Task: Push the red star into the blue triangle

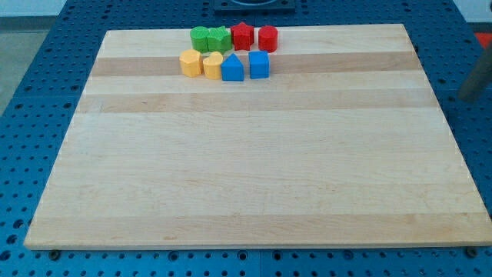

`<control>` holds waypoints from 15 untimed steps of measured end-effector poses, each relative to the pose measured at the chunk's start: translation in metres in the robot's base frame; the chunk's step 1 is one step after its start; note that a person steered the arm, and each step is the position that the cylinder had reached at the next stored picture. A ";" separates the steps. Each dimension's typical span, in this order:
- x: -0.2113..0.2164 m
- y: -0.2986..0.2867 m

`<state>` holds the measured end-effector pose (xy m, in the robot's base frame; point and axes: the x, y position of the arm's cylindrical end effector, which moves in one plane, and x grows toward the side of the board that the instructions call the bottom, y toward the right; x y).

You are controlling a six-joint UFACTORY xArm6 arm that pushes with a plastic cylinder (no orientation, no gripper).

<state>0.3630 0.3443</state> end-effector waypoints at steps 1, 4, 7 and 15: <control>-0.065 -0.014; -0.153 -0.174; -0.170 -0.275; -0.158 -0.392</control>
<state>0.2047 -0.0480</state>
